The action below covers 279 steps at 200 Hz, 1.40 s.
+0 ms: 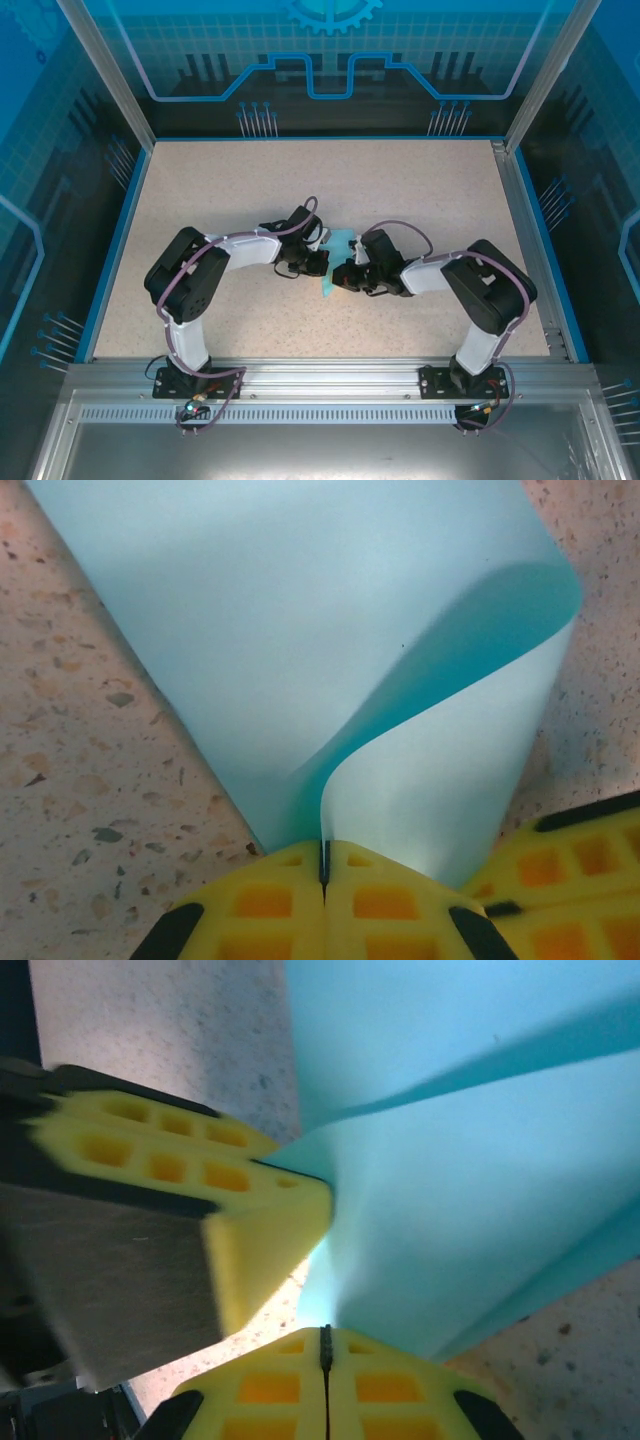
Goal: Fold a paper plane with a square sheet of paper (pick it up from the middle)
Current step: Third fold the triangle at the center of the table.
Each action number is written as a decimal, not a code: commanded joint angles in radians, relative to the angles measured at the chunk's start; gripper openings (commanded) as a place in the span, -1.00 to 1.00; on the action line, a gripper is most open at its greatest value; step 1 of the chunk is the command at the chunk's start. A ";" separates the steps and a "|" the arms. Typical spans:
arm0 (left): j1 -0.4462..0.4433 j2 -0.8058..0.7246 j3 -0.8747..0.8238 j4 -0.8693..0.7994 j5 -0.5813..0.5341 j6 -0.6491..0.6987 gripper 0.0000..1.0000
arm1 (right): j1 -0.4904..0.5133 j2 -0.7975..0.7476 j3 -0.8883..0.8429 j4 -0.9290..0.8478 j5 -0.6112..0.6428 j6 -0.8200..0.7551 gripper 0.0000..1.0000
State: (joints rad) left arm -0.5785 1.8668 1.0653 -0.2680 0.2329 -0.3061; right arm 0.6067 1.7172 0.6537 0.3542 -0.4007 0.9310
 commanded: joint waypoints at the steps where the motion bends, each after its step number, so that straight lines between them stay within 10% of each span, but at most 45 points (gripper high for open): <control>1: 0.004 0.049 0.003 -0.056 -0.018 0.027 -0.94 | -0.038 -0.062 0.012 -0.049 -0.004 -0.050 -0.87; 194: 0.003 0.050 0.004 -0.063 -0.019 0.030 -0.94 | -0.090 0.128 0.064 -0.029 -0.029 -0.062 -0.85; 279: 0.003 0.049 0.005 -0.069 -0.027 0.036 -0.94 | -0.140 -0.030 0.099 -0.165 -0.045 -0.139 -0.81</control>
State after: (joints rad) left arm -0.5785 1.8713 1.0748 -0.2817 0.2325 -0.2893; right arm 0.5083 1.7340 0.7334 0.2428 -0.4465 0.8394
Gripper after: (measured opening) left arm 0.056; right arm 0.092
